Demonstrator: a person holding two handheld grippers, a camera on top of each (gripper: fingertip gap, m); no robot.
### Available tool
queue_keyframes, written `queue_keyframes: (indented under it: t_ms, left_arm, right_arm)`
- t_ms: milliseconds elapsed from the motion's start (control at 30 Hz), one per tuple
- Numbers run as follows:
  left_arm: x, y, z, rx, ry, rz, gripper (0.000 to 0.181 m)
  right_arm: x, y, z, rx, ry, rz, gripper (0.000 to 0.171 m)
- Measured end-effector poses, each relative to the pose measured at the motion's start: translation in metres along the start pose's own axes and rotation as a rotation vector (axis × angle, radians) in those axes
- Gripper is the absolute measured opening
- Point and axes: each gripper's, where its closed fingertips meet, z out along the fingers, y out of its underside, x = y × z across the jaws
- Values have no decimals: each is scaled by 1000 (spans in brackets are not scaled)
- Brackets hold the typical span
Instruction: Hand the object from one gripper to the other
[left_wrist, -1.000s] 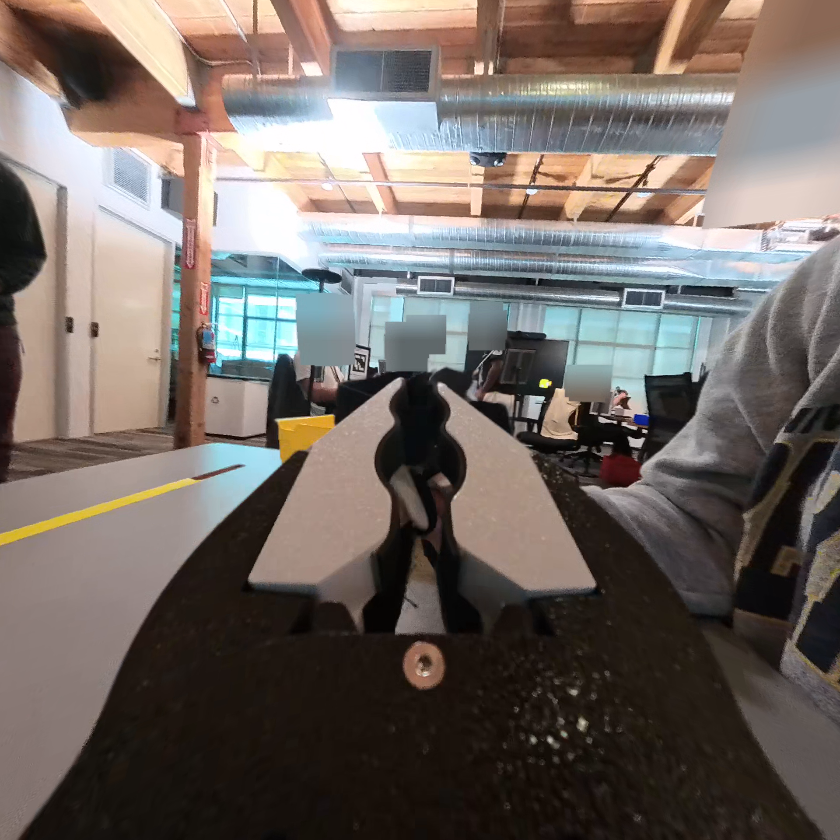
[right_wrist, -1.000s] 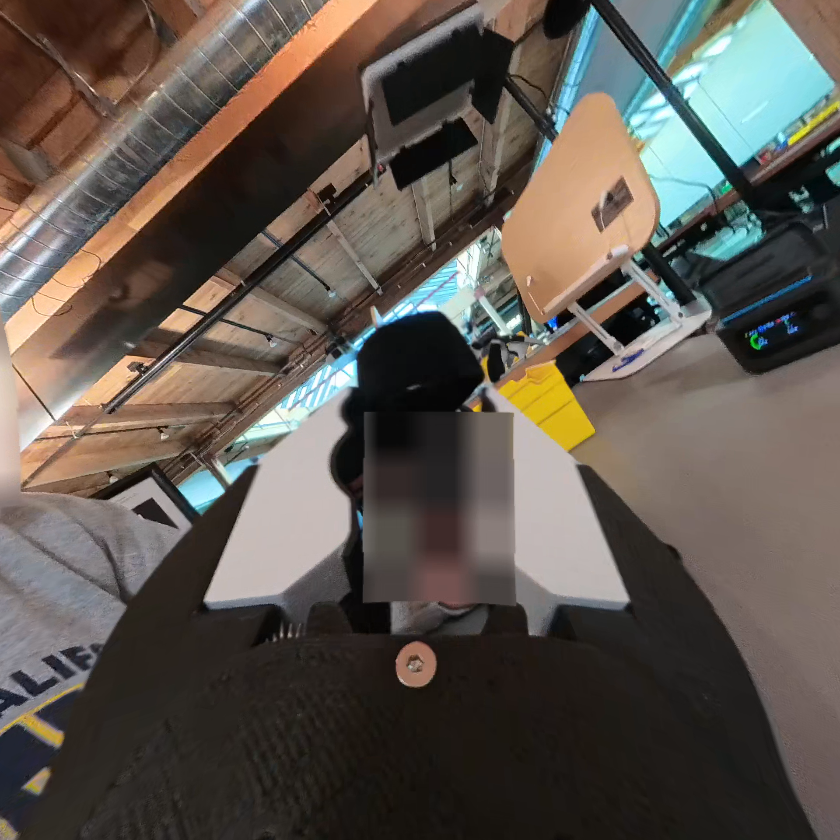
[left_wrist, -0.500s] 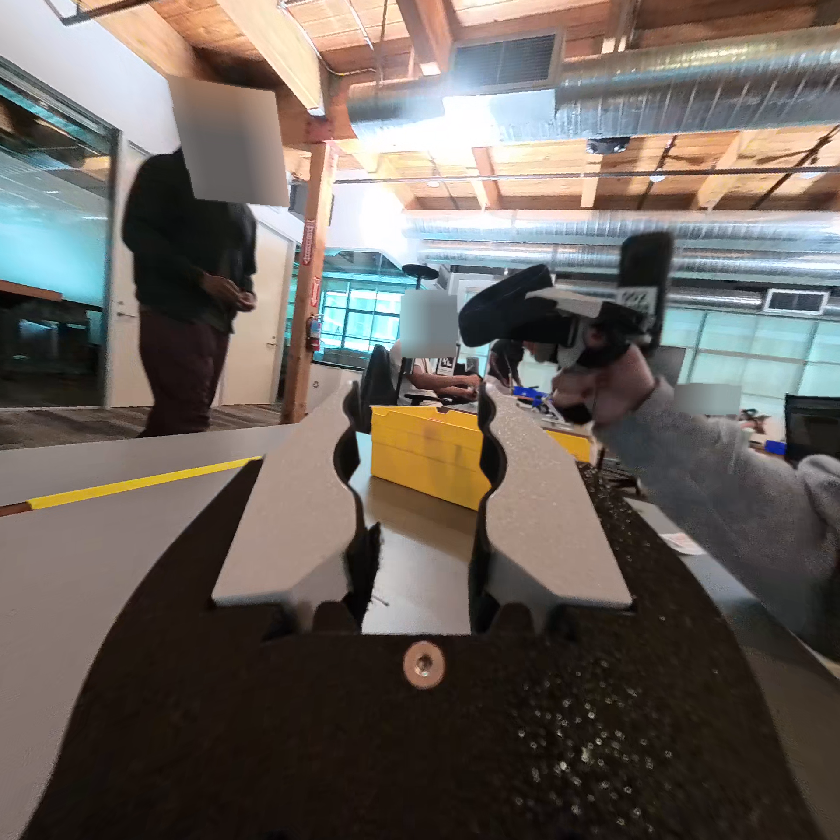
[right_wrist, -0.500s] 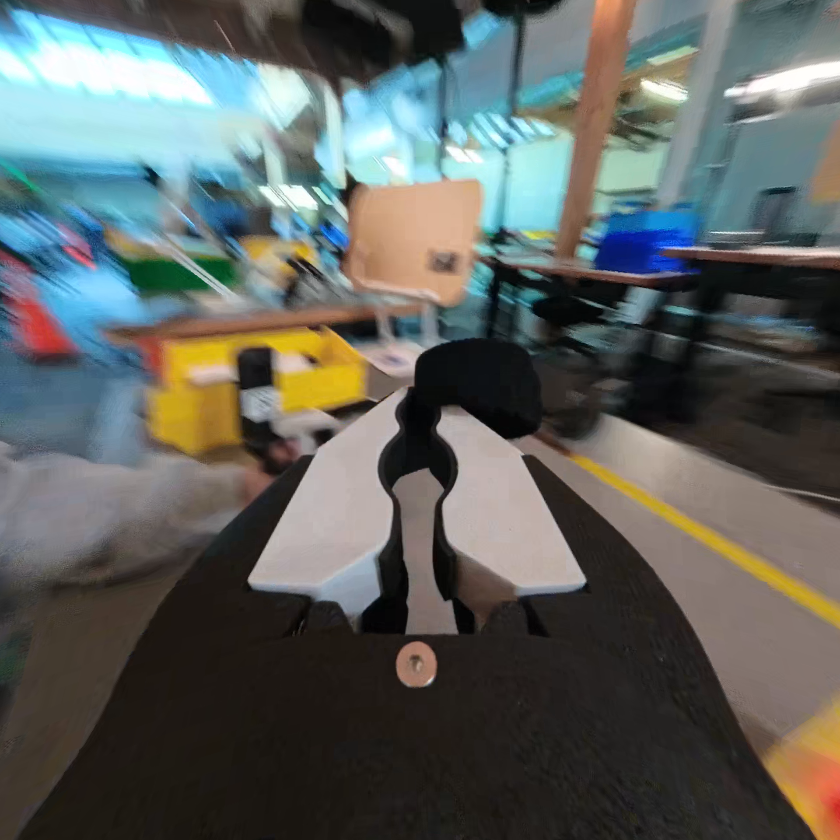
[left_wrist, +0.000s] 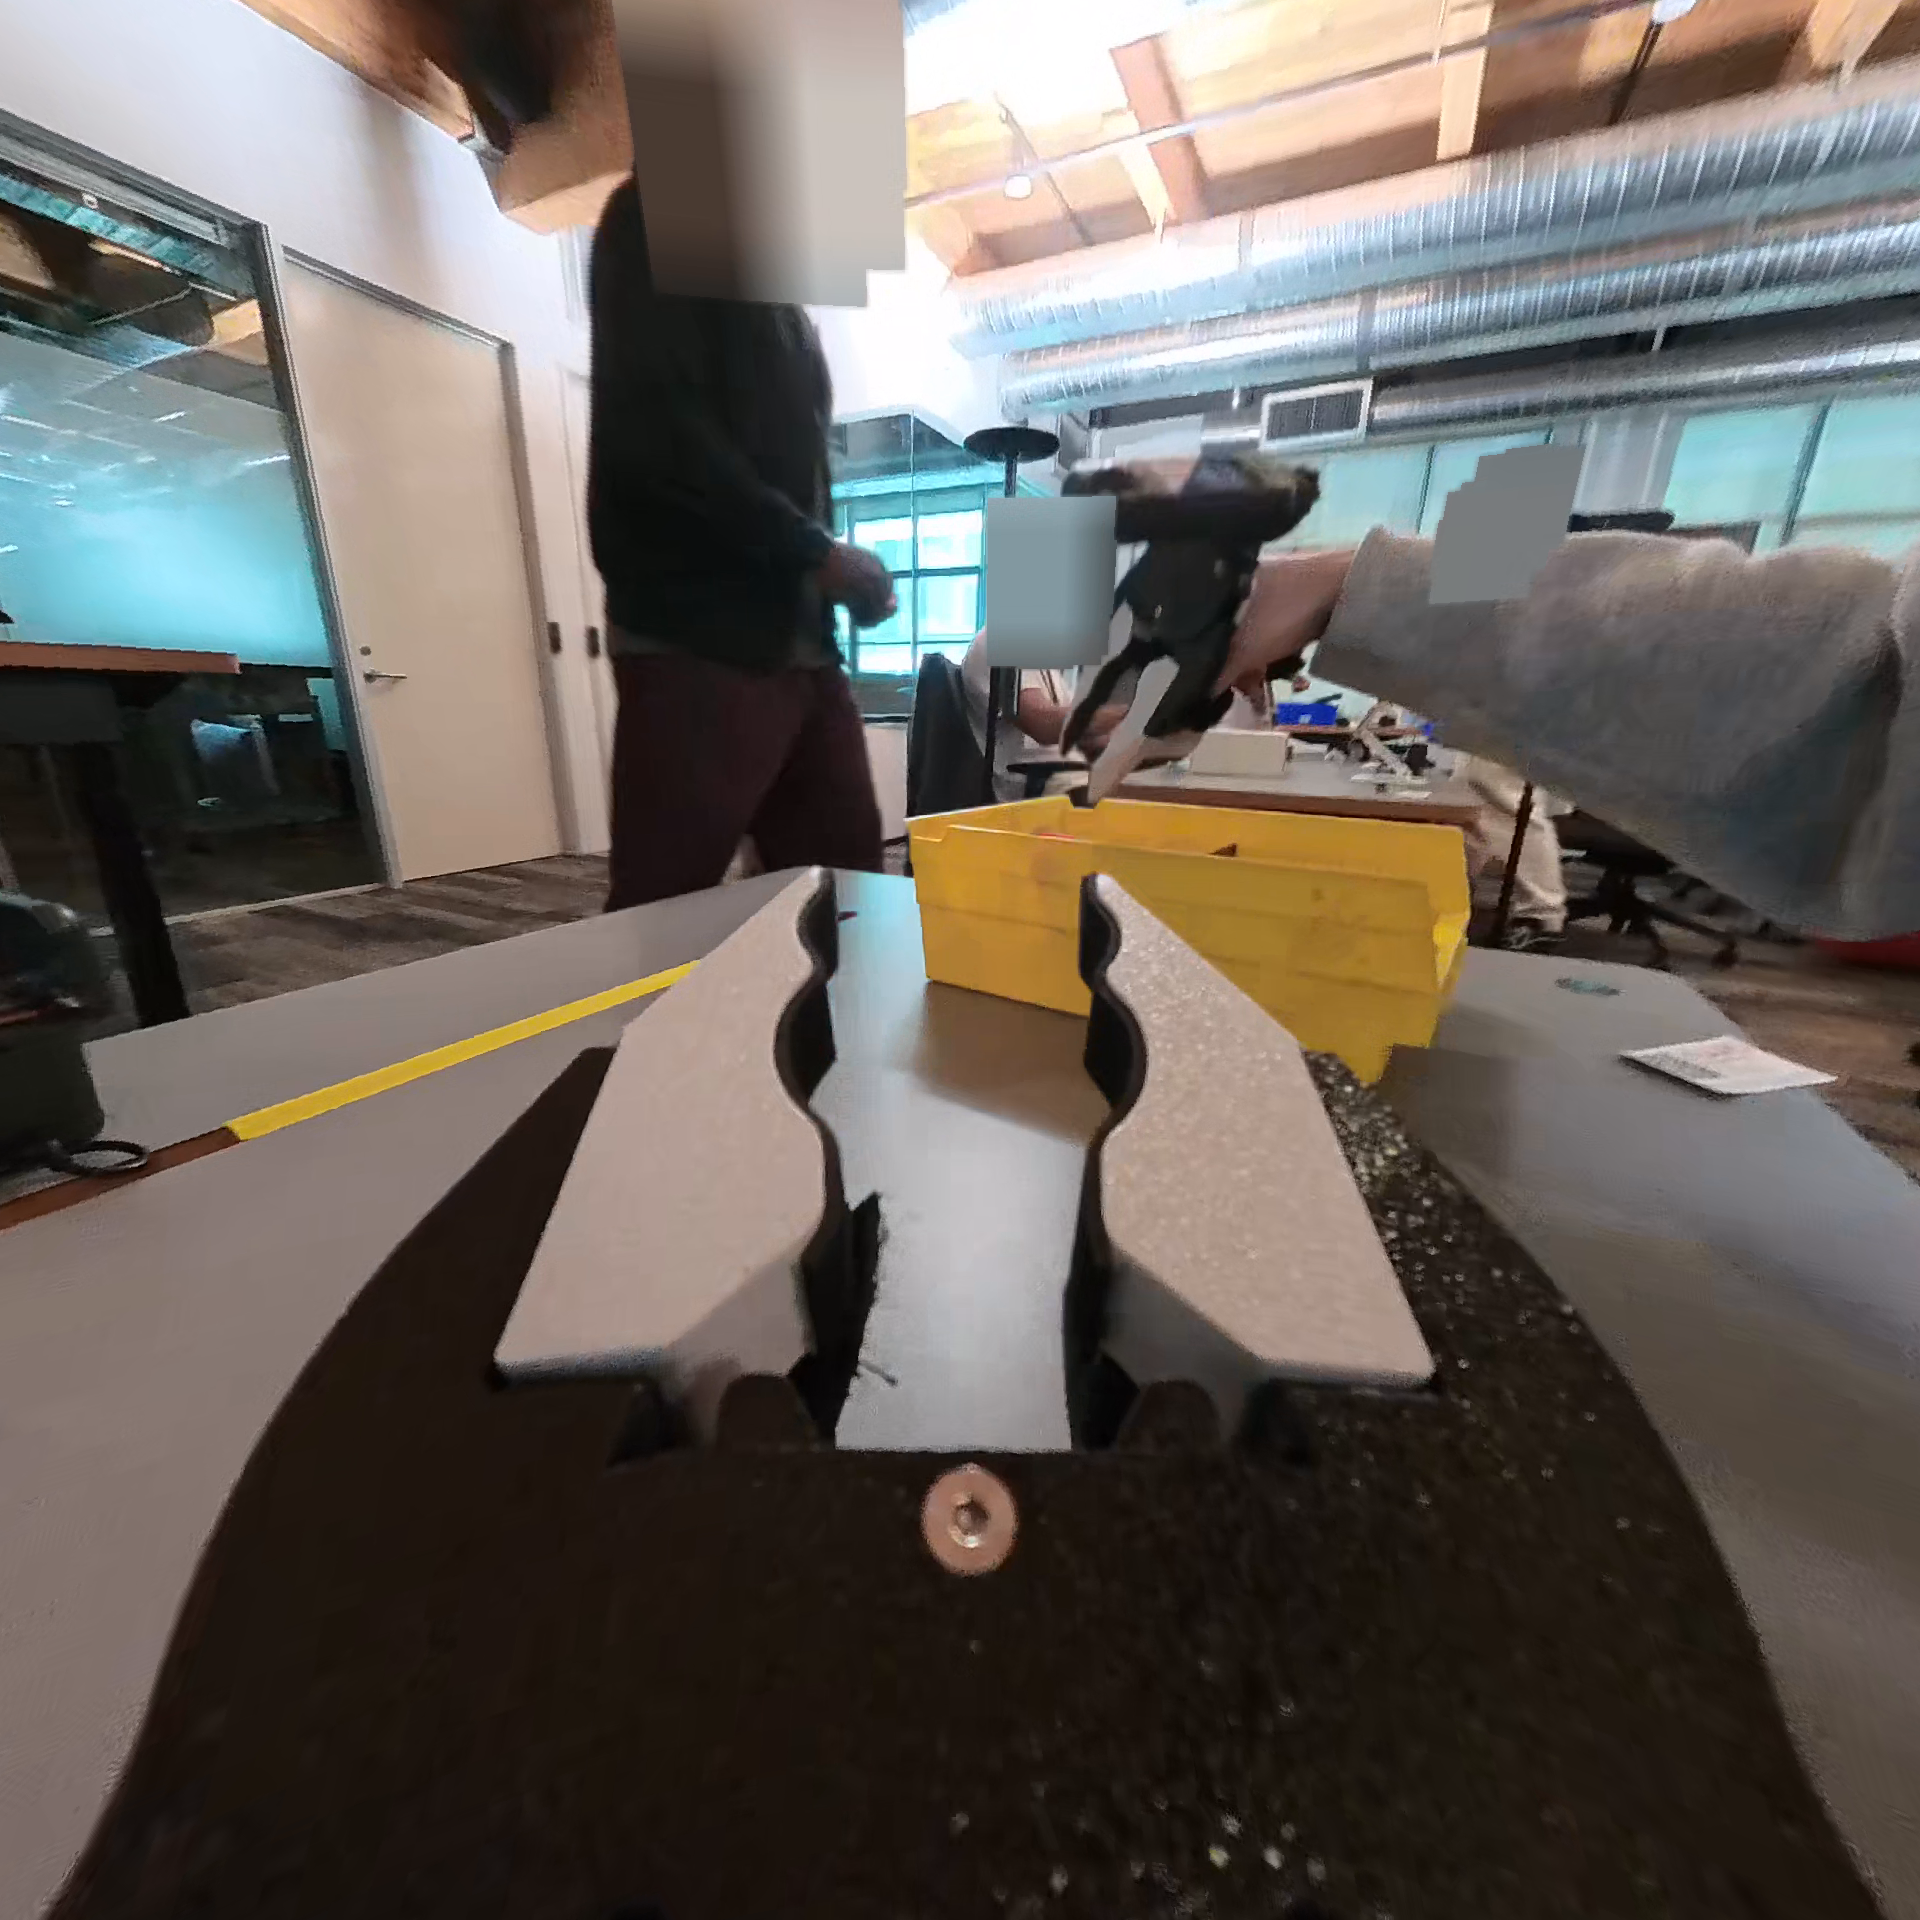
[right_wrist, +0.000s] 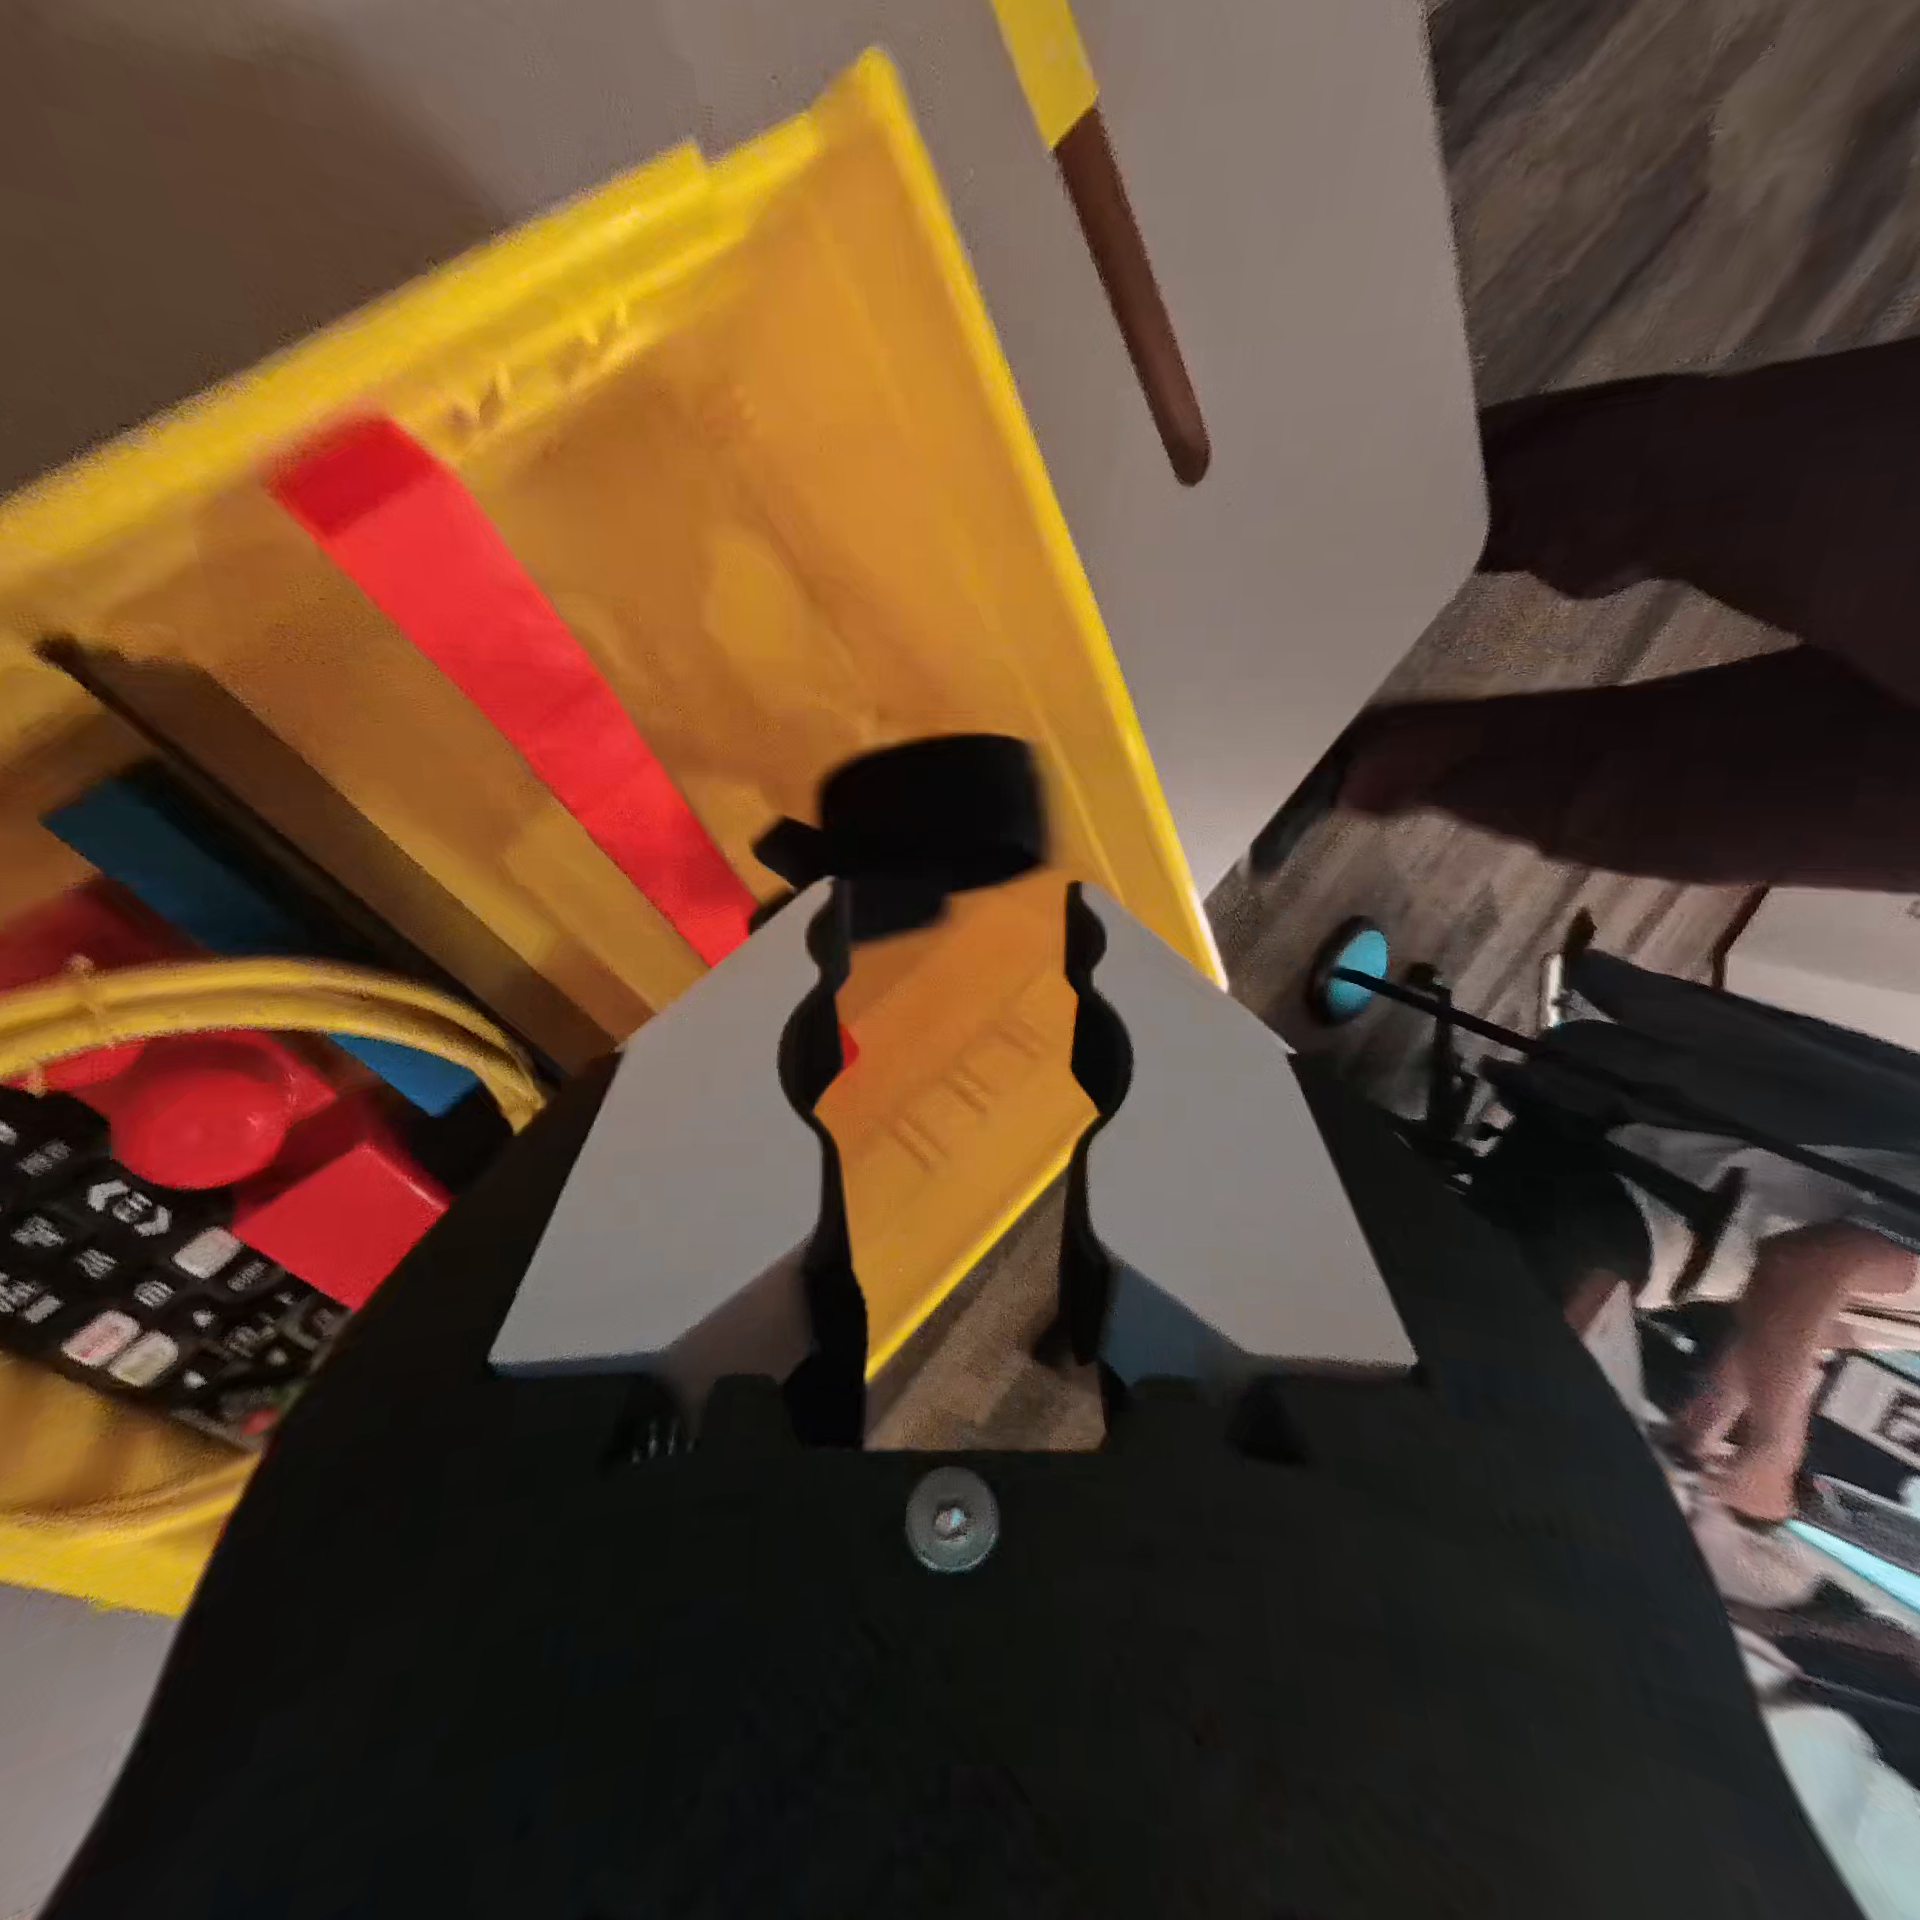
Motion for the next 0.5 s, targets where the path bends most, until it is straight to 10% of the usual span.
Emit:
queue_keyframes:
  t_ms: [200, 300, 500]
  left_arm:
    - [-10, 1, -2, -24, -106, 90, 46]
    - [-17, -3, -7, -15, -177, 131, 50]
    - [-28, -13, -20, -11, -290, 225, 52]
  right_arm:
    - [-31, -82, -73, 360, 41, 180, 55]
    - [-137, -175, -136, 856, -291, 194, 59]
    - [-230, -243, -137, 1471, -264, 537, 64]
